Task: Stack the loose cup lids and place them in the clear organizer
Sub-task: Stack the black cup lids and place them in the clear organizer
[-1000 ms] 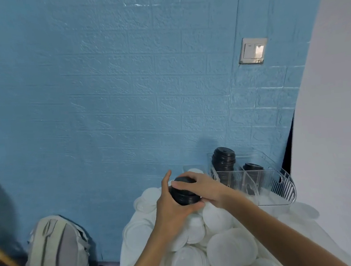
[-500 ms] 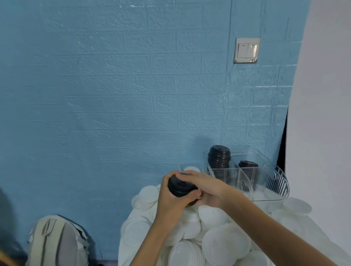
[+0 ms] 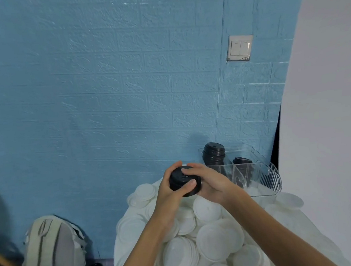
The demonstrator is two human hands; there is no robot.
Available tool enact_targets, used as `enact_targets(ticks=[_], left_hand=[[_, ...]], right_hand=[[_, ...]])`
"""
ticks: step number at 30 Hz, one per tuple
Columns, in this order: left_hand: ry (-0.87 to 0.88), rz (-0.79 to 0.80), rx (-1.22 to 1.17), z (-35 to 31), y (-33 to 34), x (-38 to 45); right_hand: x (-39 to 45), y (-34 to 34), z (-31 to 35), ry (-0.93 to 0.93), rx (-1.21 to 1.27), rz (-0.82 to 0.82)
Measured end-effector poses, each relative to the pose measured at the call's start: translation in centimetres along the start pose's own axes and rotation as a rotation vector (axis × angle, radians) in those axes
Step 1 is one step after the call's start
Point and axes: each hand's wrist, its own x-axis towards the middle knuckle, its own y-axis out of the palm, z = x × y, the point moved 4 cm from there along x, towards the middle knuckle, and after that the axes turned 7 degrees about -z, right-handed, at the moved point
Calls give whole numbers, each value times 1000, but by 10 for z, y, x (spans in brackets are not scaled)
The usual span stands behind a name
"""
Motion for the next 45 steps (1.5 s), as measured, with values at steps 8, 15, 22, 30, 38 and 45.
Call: enact_targets(ticks=[8, 15, 22, 30, 38, 45], left_hand=[[-73, 14, -4, -3, 16, 2], [-313, 24, -260, 8, 21, 12], [-273, -3, -114, 14, 31, 9], [-264, 38, 10, 18, 51, 3], [-340, 198, 130, 19, 78, 66], [-401, 171, 152, 6, 119, 116]], right_hand=[[-15, -12, -1, -83, 87, -110], [-35, -19, 11, -157, -25, -148], [-46, -31, 11, -214, -80, -202], [-54, -53, 16, -138, -377, -183], [-18, -82, 58, -53, -349, -97], [11, -98, 91, -125, -204, -249]])
